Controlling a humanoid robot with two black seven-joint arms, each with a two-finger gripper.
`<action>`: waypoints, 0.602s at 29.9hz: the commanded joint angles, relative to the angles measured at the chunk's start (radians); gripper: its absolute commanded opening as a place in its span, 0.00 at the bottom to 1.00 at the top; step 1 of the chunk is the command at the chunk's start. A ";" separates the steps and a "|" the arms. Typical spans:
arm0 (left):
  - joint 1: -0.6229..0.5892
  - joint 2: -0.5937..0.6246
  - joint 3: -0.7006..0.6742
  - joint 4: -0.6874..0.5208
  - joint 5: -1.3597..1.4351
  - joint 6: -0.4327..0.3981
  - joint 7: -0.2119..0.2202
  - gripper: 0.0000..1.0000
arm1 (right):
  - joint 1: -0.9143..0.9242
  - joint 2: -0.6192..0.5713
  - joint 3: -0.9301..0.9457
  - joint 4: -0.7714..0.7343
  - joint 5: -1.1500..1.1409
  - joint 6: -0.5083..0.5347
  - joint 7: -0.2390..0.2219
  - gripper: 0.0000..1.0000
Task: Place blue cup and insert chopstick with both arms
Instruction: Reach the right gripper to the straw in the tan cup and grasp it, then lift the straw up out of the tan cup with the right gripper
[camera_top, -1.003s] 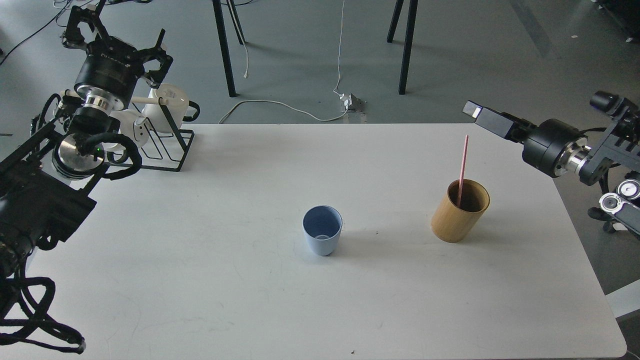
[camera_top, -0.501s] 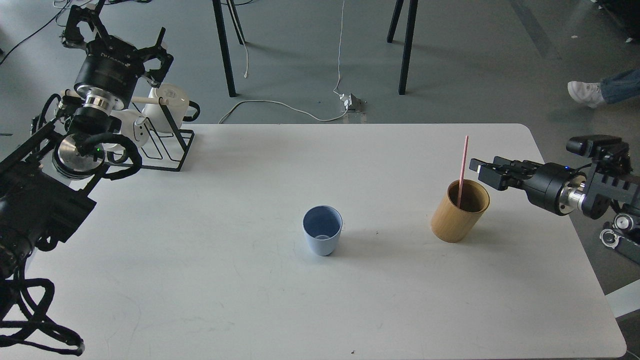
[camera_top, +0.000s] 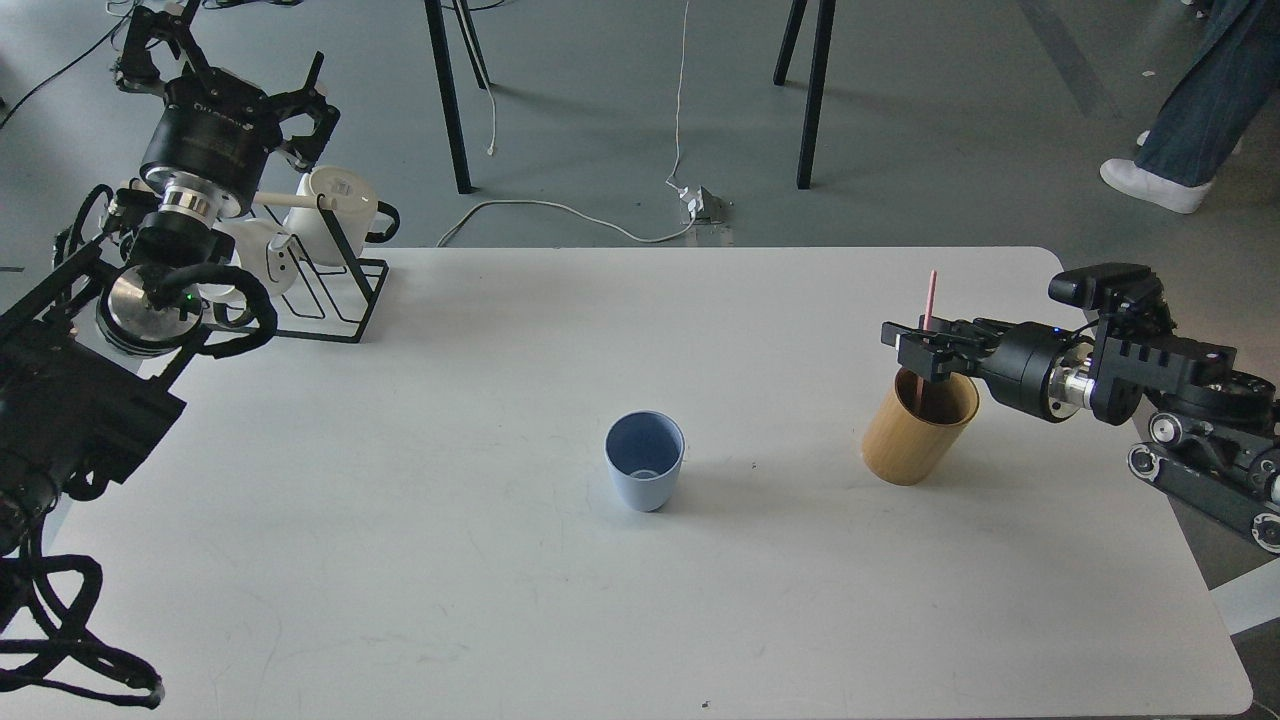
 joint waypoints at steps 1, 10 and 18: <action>0.004 0.006 0.001 0.001 -0.001 0.000 0.000 0.99 | 0.002 0.002 -0.013 -0.004 0.000 -0.001 -0.001 0.23; 0.003 0.006 -0.001 0.001 -0.001 0.000 0.000 0.99 | 0.005 -0.008 -0.011 0.006 0.000 -0.006 0.001 0.05; 0.003 0.009 -0.001 0.004 -0.001 0.000 0.000 0.99 | 0.044 -0.155 0.001 0.153 0.003 -0.018 -0.001 0.05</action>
